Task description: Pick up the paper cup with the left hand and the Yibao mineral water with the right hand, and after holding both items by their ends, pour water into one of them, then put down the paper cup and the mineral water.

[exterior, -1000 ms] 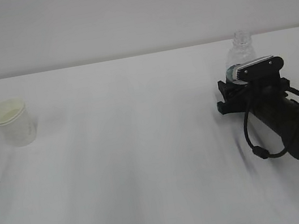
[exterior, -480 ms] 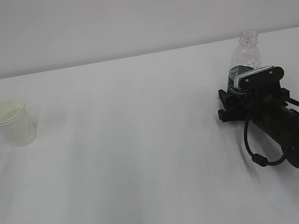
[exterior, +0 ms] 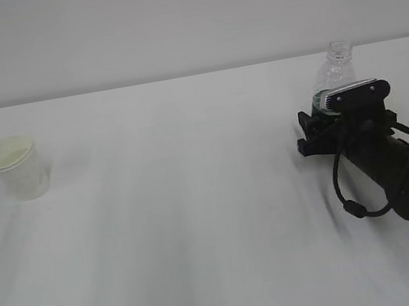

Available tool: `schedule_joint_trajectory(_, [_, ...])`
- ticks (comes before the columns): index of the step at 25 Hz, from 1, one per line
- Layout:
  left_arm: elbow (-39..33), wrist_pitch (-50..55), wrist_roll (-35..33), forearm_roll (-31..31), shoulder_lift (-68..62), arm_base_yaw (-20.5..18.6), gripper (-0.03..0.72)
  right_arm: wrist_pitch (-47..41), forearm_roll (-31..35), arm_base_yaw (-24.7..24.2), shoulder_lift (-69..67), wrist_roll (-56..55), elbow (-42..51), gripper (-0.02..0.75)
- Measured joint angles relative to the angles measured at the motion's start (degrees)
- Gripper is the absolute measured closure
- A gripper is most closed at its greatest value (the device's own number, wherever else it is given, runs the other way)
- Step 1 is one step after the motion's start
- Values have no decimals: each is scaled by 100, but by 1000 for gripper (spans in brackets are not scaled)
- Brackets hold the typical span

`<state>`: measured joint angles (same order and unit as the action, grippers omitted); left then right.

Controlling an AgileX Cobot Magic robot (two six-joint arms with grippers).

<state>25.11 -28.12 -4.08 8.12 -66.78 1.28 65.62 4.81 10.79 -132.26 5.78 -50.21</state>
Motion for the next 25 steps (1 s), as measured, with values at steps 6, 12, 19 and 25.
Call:
schedule_joint_trajectory(6, [0, 0, 0, 0, 0, 0, 212, 10, 0, 0, 146, -10, 94, 196])
schedule_joint_trajectory(12, [0, 0, 0, 0, 0, 0, 212, 10, 0, 0, 347, -10, 333, 196])
schedule_joint_trajectory(19, [0, 0, 0, 0, 0, 0, 214, 10, -22, 0, 616, -10, 602, 196])
schedule_joint_trajectory(25, [0, 0, 0, 0, 0, 0, 214, -23, -100, 0, 771, -10, 785, 196])
